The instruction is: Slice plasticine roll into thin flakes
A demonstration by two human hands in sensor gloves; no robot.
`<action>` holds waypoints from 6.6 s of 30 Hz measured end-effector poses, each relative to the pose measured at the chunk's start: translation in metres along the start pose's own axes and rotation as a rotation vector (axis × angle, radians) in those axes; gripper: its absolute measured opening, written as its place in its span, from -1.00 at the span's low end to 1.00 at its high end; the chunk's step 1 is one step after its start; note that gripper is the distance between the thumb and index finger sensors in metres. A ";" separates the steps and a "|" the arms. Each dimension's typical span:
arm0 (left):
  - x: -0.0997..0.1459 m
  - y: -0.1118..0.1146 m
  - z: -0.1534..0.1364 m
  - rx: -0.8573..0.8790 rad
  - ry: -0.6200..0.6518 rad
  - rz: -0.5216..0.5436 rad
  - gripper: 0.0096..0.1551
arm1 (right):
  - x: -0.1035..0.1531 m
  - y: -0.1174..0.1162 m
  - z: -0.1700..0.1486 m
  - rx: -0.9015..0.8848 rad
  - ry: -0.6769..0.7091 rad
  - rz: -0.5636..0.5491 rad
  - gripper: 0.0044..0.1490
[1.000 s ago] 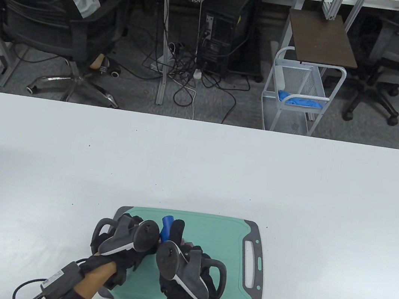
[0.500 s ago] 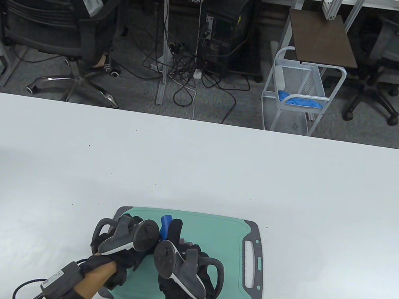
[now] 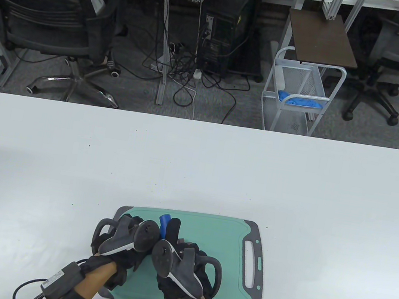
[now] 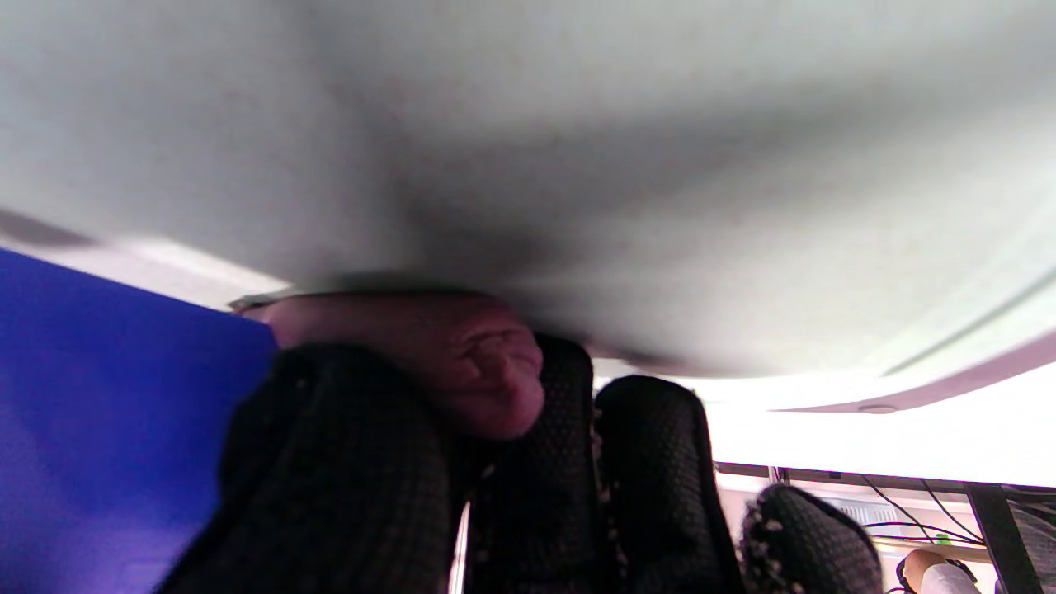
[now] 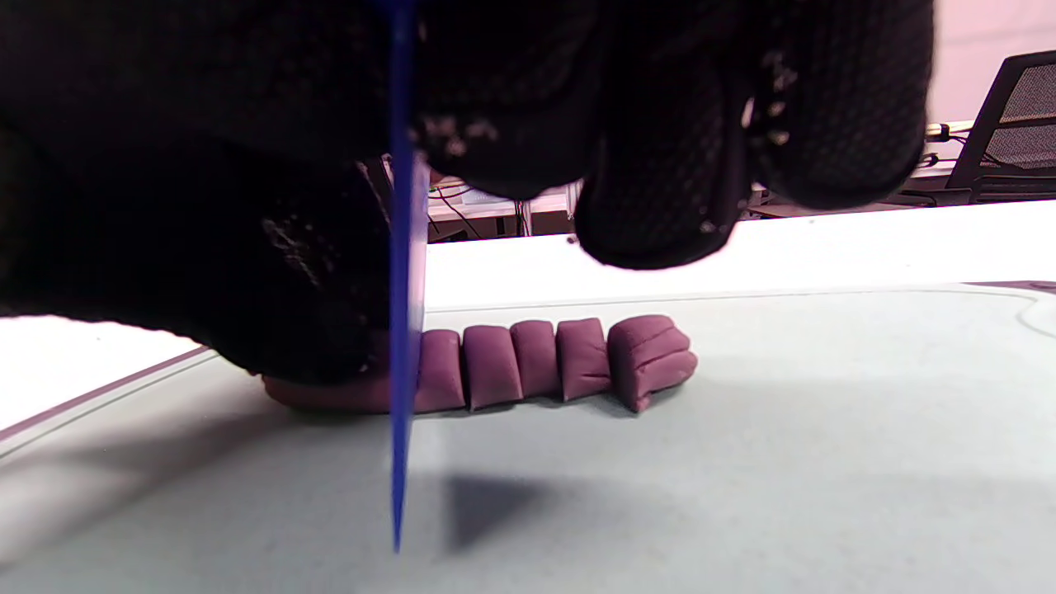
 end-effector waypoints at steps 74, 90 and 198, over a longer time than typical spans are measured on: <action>0.010 0.001 -0.012 -0.015 -0.046 -0.030 -0.44 | 0.010 0.013 -0.002 -0.120 0.030 -0.039 0.10; 0.006 0.000 -0.012 -0.001 -0.034 -0.037 -0.48 | 0.011 0.014 0.000 -0.124 0.035 -0.043 0.08; 0.010 0.000 -0.011 -0.028 -0.039 -0.042 -0.45 | -0.003 -0.001 0.020 0.020 0.043 0.002 0.12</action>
Point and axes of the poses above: the tracker on the back of each hand, its own z axis roughly to the thumb side, its own x axis roughly from the fingertips to the wrist, y = z × x, the point moved 5 cm from there along -x, roughly from the wrist to the fingertips, and after that the axes turned 9 degrees about -x, right-handed, at the moved point
